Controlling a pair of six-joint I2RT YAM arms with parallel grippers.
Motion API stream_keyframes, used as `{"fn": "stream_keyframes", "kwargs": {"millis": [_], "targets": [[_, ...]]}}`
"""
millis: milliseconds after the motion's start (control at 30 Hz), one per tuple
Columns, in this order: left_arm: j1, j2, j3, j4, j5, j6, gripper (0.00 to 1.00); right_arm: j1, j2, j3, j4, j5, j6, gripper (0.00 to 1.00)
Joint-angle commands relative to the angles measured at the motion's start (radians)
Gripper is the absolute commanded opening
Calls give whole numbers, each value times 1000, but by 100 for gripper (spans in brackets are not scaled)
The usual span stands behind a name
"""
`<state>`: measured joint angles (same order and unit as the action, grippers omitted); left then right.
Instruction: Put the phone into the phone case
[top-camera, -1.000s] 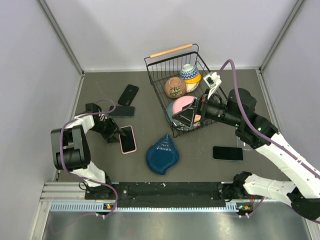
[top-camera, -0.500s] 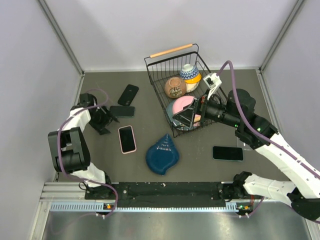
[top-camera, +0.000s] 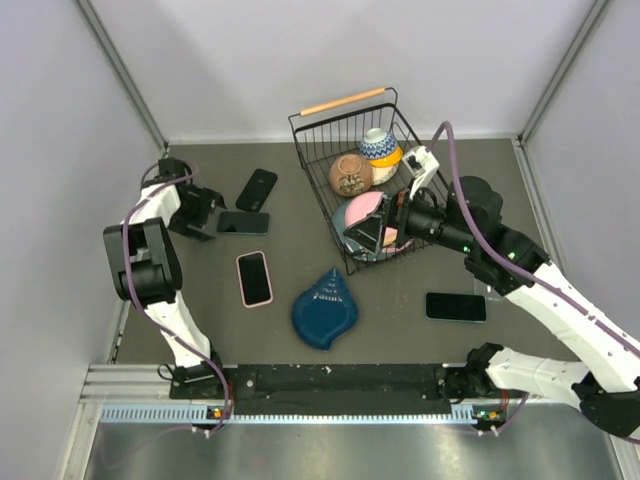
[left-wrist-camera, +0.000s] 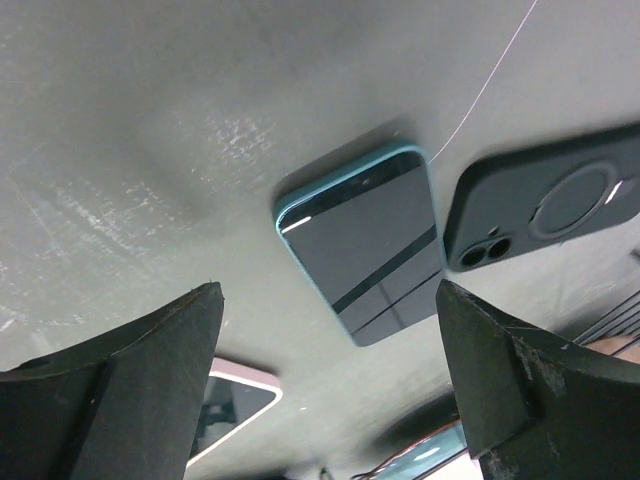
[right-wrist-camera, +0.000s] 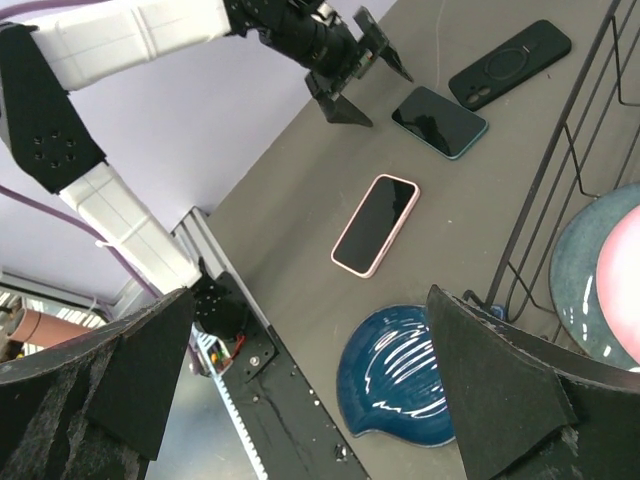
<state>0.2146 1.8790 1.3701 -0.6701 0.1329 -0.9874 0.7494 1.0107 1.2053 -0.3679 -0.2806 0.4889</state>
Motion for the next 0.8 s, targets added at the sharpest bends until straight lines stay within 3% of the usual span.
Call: {"fn": "stream_keyframes", "kwargs": {"millis": [0,67,200,767], "targets": [[3,31,128,-94,-117,-190,90,-5,23,42,4,24,-32,99],[2,63,184,-199,-156,-261,90,-7,35,49,1,26,-38,99],[-15,153,314,-259,-164,-263,92,-7,54,66,-8,32,-58,99],[-78,305,437,-338,-182,-361,96,-7,63,85,-32,72,-104,99]]}}
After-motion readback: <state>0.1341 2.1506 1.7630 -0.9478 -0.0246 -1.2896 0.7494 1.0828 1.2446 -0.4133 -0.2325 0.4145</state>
